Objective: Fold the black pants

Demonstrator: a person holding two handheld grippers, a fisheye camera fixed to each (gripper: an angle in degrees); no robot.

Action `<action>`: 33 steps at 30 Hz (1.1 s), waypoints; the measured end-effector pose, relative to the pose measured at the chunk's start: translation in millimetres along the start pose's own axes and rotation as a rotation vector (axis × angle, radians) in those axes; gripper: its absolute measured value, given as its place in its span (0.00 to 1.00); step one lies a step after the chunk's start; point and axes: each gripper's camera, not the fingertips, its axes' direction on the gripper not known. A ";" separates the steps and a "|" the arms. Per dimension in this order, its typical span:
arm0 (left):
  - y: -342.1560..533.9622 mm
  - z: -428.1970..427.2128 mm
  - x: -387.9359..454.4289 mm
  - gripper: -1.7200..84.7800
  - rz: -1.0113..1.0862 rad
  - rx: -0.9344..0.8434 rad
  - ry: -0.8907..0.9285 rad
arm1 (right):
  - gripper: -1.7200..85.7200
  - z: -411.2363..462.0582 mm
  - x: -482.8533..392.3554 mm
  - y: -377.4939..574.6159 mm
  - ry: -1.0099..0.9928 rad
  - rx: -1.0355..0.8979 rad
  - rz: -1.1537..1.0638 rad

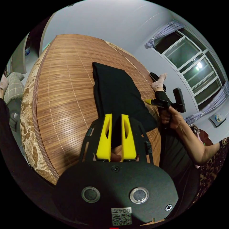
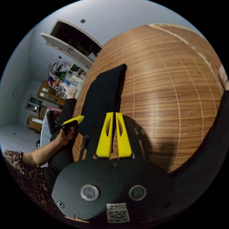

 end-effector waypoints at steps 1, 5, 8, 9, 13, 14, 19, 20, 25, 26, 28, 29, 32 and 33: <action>0.2 0.1 0.3 0.08 0.000 0.000 0.000 | 0.10 -1.8 -16.8 2.7 0.002 0.037 -0.084; 0.6 0.4 2.2 0.08 0.001 0.001 -0.004 | 0.17 20.9 -63.5 11.6 0.015 0.024 -0.294; 1.2 0.3 6.4 0.09 0.014 0.004 -0.012 | 0.19 46.6 -92.6 16.3 0.104 -0.023 -0.431; 1.5 -0.2 9.1 0.10 0.027 0.007 -0.014 | 0.19 56.4 -100.6 18.7 0.155 -0.045 -0.477; 6.6 -5.3 19.4 0.14 0.074 0.021 -0.052 | 0.19 80.8 -113.7 27.0 0.270 -0.111 -0.547; 7.5 -6.1 21.2 0.15 0.084 0.021 -0.065 | 0.19 81.8 -115.4 27.6 0.272 -0.111 -0.552; 11.3 -11.2 35.5 0.22 0.152 0.019 -0.231 | 0.19 87.2 -120.7 24.9 0.227 -0.119 -0.529; 11.2 -12.7 34.6 0.23 0.142 0.026 -0.239 | 0.19 87.5 -121.1 24.5 0.222 -0.120 -0.526; -5.6 -29.1 17.4 0.13 0.028 0.118 -0.158 | 0.18 92.9 -131.3 23.3 0.234 -0.119 -0.526; -8.8 -29.2 16.0 0.12 0.014 0.123 -0.156 | 0.18 93.4 -132.3 22.9 0.234 -0.119 -0.526; -21.4 -25.5 11.0 0.10 -0.044 0.138 -0.129 | 0.18 94.6 -134.4 21.1 0.228 -0.119 -0.521; -24.6 -23.3 10.2 0.10 -0.054 0.132 -0.125 | 0.18 94.8 -134.9 20.6 0.227 -0.119 -0.520; -36.5 -11.4 10.2 0.08 -0.069 0.094 -0.154 | 0.18 96.2 -138.1 19.0 0.230 -0.119 -0.522; -39.4 -8.2 10.5 0.07 -0.074 0.088 -0.168 | 0.18 96.4 -138.9 18.1 0.230 -0.119 -0.522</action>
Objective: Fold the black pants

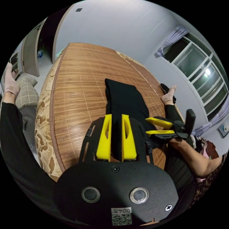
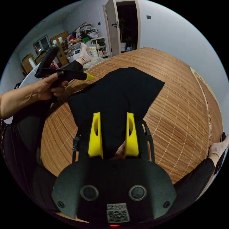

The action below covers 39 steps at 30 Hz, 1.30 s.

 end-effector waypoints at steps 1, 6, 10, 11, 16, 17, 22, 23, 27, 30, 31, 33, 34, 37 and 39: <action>-2.1 2.8 0.8 0.06 -0.004 -0.007 -0.010 | 0.18 0.0 0.0 -1.2 -0.002 0.000 0.001; -6.8 13.7 2.3 0.04 -0.024 -0.043 -0.034 | 0.19 -0.4 1.9 -6.5 -0.010 0.000 0.009; -8.3 13.8 8.9 0.03 -0.010 -0.041 -0.087 | 0.19 -1.4 4.7 -10.5 -0.015 0.002 0.014; -8.3 12.0 9.8 0.03 -0.010 -0.031 -0.105 | 0.19 -1.6 5.1 -11.0 -0.015 0.002 0.014; -5.7 18.5 8.4 0.03 -0.036 -0.043 -0.158 | 0.19 -2.8 8.7 -17.2 -0.026 0.003 0.006; -6.5 18.8 8.3 0.03 -0.039 -0.039 -0.146 | 0.19 -2.9 9.1 -17.8 -0.024 0.002 0.005; -12.9 16.3 7.6 0.04 -0.068 -0.052 -0.148 | 0.19 -5.7 15.8 -21.8 -0.022 0.003 0.005; -12.7 13.3 8.5 0.04 -0.070 -0.043 -0.159 | 0.19 -6.1 16.7 -22.3 -0.021 0.003 0.004; -16.7 -9.8 33.8 0.05 -0.024 0.120 -0.173 | 0.19 -8.5 23.2 -25.6 -0.019 0.002 0.007; -32.5 0.4 53.8 0.07 0.018 0.148 -0.099 | 0.19 -10.8 28.9 -27.4 -0.019 0.002 0.008; -39.3 10.7 59.6 0.08 0.028 0.127 -0.082 | 0.19 -11.8 31.1 -27.9 -0.018 0.003 0.007; -46.6 28.6 66.2 0.09 0.048 0.083 -0.085 | 0.19 -13.3 34.2 -28.7 -0.014 0.004 0.005; -49.0 41.9 68.2 0.10 0.060 0.040 -0.109 | 0.19 -14.3 36.6 -29.3 -0.013 0.004 0.004; -48.5 58.8 61.9 0.12 0.042 -0.005 -0.126 | 0.19 -17.2 44.2 -30.6 -0.020 0.005 0.005; -49.9 60.6 57.1 0.11 0.017 -0.007 -0.096 | 0.19 -19.2 48.9 -31.2 -0.024 0.006 0.006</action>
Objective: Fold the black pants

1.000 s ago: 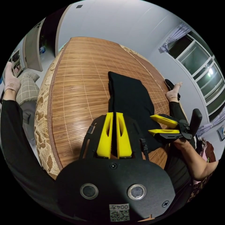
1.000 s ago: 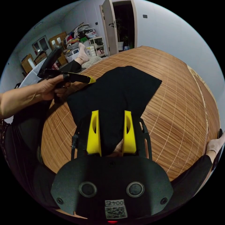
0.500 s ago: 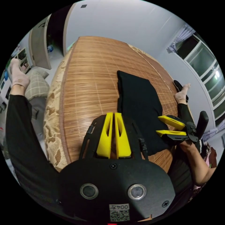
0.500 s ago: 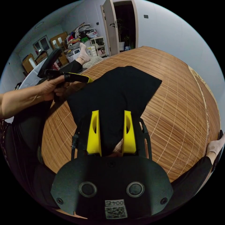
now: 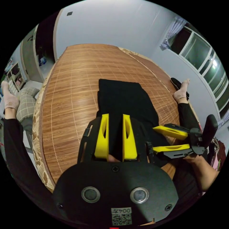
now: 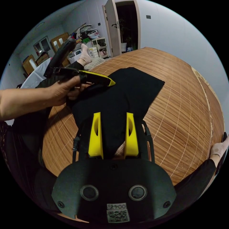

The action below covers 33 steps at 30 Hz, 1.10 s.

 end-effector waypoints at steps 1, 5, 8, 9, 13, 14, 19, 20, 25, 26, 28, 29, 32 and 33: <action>-0.5 1.0 -1.9 0.11 -0.009 0.002 0.017 | 0.19 -1.9 3.5 -0.5 -0.005 0.002 0.002; -0.8 4.2 -4.0 0.11 -0.027 0.011 0.041 | 0.19 -17.3 18.7 -3.5 0.002 -0.004 0.028; -1.9 7.7 0.0 0.10 -0.023 0.011 0.024 | 0.16 -46.8 53.4 -4.6 0.039 0.041 0.138; -2.3 9.1 2.4 0.10 -0.019 0.011 0.013 | 0.14 -58.0 75.7 -5.7 -0.015 0.046 0.211; -3.6 13.2 7.4 0.10 -0.015 0.013 -0.001 | 0.11 -75.0 137.6 -15.0 -0.228 0.045 0.293; -3.8 13.7 7.8 0.10 -0.015 0.013 -0.001 | 0.11 -73.2 143.1 -16.5 -0.250 0.032 0.296; -4.9 18.6 12.7 0.10 -0.012 0.014 -0.009 | 0.10 -39.9 162.6 -1.4 -0.341 0.012 0.345; -5.0 19.1 13.2 0.10 -0.012 0.014 -0.009 | 0.10 -36.2 164.5 0.4 -0.371 0.018 0.362; -5.6 23.6 17.2 0.10 -0.011 0.013 -0.014 | 0.10 -28.8 161.8 -10.9 -0.360 -0.023 0.330; -5.6 24.1 17.6 0.10 -0.011 0.013 -0.014 | 0.10 -28.0 160.7 -11.3 -0.351 -0.037 0.323; -5.4 25.9 19.0 0.10 -0.011 0.013 -0.015 | 0.09 -25.5 157.4 -11.5 -0.345 -0.065 0.309; -5.4 26.3 19.2 0.10 -0.011 0.013 -0.014 | 0.09 -25.0 156.7 -11.9 -0.342 -0.068 0.305; -5.0 28.4 20.2 0.10 -0.013 0.014 -0.012 | 0.06 -22.9 149.6 -17.9 -0.300 -0.096 0.256; -4.7 29.1 20.5 0.10 -0.014 0.014 -0.011 | 0.05 -23.8 145.4 -20.6 -0.246 -0.111 0.223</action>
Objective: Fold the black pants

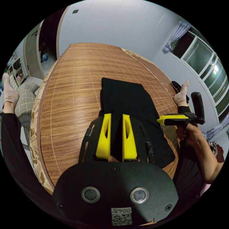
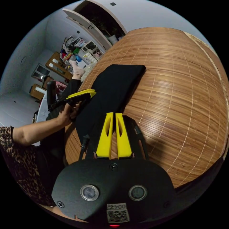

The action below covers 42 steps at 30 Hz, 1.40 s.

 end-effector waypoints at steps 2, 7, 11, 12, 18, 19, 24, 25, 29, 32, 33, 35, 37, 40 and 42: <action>0.5 1.1 0.4 0.10 -0.001 0.000 0.001 | 0.04 0.6 -4.2 -0.2 0.090 -0.004 -0.021; 2.6 4.4 1.1 0.10 -0.003 0.000 0.004 | 0.06 1.1 -11.1 5.0 0.128 -0.020 -0.063; 4.5 6.2 1.1 0.10 -0.003 0.001 0.003 | 0.12 -17.7 -31.6 19.2 0.158 0.042 -0.223; 5.2 6.8 1.0 0.10 -0.003 0.001 0.002 | 0.14 -20.5 -41.3 24.7 0.135 0.070 -0.294; 9.2 8.7 -1.6 0.10 -0.004 0.001 0.006 | 0.20 15.9 -82.6 34.7 0.167 -0.016 -0.529; 10.0 9.0 -2.6 0.10 -0.006 0.000 0.009 | 0.20 25.8 -85.6 36.3 0.220 -0.067 -0.552; 14.0 9.9 -8.1 0.09 -0.011 0.001 0.017 | 0.19 26.1 -80.6 47.5 0.226 -0.032 -0.573; 15.1 10.0 -9.5 0.09 -0.011 0.001 0.018 | 0.19 25.0 -80.6 48.6 0.233 -0.039 -0.569; 18.6 9.8 -15.2 0.09 -0.014 0.002 0.024 | 0.18 9.7 -77.0 53.4 0.236 0.005 -0.521; 21.5 9.5 -20.6 0.09 -0.017 0.003 0.026 | 0.16 15.8 -71.6 60.3 0.259 -0.052 -0.528; 22.7 9.2 -22.9 0.09 -0.017 0.003 0.025 | 0.16 26.0 -68.1 62.2 0.272 -0.119 -0.533; 24.4 8.7 -26.6 0.09 -0.018 0.002 0.026 | 0.15 22.9 -63.4 60.8 0.260 -0.092 -0.502; 26.7 7.7 -33.3 0.09 -0.022 0.001 0.033 | 0.15 11.7 -54.3 61.5 0.249 -0.060 -0.432; 29.1 6.4 -47.8 0.09 -0.047 -0.001 0.076 | 0.15 -14.6 -38.3 68.8 0.150 0.006 -0.285; 29.9 5.1 -62.2 0.09 -0.083 -0.004 0.141 | 0.15 -28.4 -26.5 74.2 0.063 0.013 -0.164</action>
